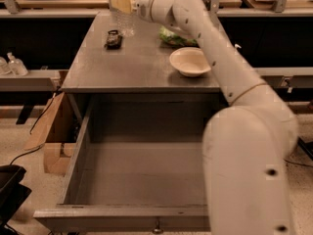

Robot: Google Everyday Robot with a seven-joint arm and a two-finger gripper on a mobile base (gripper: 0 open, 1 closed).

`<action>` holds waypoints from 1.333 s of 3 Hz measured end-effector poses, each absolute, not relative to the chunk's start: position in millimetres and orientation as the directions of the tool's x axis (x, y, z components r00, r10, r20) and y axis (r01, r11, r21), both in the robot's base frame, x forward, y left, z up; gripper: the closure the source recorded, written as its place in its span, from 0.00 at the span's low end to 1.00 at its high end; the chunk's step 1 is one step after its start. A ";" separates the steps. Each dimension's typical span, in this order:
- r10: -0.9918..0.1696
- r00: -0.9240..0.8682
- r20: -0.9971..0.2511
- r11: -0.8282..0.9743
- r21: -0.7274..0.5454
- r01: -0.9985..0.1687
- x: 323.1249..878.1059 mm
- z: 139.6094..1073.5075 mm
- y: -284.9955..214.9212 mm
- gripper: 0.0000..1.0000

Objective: Place water bottle into top drawer

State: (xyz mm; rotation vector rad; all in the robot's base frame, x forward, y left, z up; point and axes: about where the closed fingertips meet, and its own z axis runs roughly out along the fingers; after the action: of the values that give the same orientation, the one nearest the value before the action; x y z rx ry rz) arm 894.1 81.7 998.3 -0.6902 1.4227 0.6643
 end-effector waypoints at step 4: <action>-0.005 -0.022 -1.000 0.437 0.018 -0.899 650.5 982.3 18.7 1.00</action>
Offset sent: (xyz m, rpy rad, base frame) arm -0.2086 -0.0745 -0.0323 -0.0414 0.1484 0.1441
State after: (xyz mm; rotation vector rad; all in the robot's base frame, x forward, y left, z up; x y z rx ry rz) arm 650.5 18.7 982.3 -0.8661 1.4114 0.8790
